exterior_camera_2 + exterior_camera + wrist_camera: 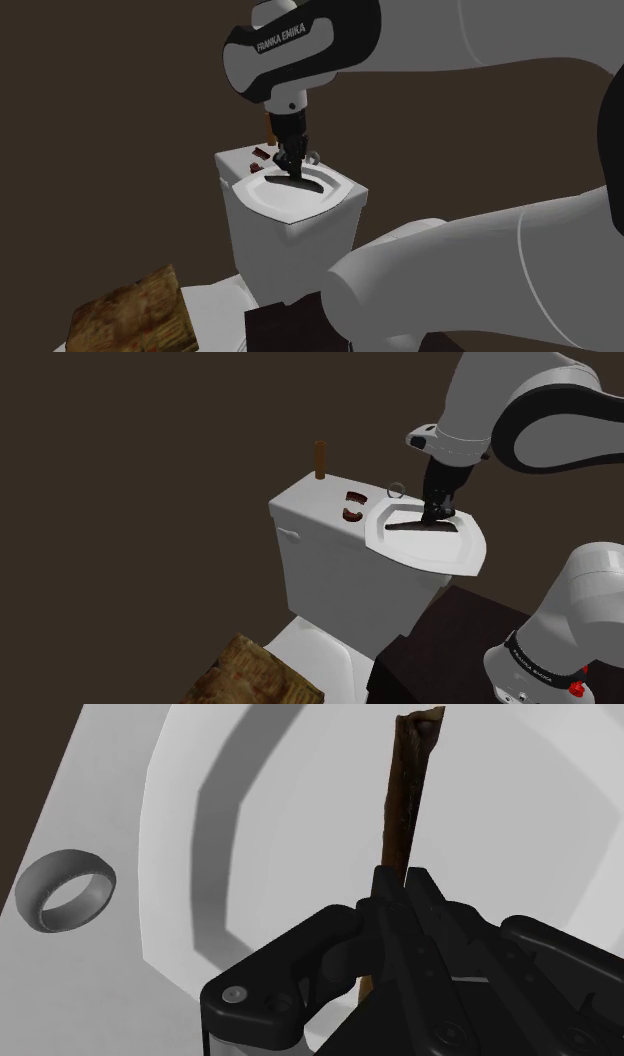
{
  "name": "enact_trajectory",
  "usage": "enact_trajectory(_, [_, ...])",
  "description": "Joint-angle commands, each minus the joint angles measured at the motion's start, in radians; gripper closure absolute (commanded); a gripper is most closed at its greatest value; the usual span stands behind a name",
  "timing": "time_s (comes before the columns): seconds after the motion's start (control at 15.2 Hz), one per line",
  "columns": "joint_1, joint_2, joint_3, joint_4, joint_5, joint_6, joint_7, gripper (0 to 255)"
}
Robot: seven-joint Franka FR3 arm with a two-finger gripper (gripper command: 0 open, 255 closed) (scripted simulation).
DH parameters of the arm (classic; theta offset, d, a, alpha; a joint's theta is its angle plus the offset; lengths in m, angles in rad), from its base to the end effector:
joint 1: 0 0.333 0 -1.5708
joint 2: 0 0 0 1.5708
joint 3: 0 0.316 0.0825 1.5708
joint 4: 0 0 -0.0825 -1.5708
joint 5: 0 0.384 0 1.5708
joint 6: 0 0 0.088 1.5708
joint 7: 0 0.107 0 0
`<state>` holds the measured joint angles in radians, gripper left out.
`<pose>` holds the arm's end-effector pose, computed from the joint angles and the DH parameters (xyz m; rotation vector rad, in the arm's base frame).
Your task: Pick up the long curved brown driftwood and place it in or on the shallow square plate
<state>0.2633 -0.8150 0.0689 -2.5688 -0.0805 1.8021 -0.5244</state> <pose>0.2968 0.0979 0.5184 2.7387 1.2441 0.0492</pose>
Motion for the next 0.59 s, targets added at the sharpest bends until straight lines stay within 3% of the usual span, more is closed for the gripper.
enact_trajectory(0.0, [0.0,0.0,0.0,-0.001,0.0,0.001,0.0,255])
enact_trajectory(0.2, [0.0,0.0,0.0,-0.001,0.0,0.001,0.0,255])
enact_trajectory(0.26, [0.0,0.0,0.0,-0.001,0.0,0.001,0.0,0])
enact_trajectory(0.53, [0.0,0.0,0.0,-0.001,0.0,0.001,0.0,0])
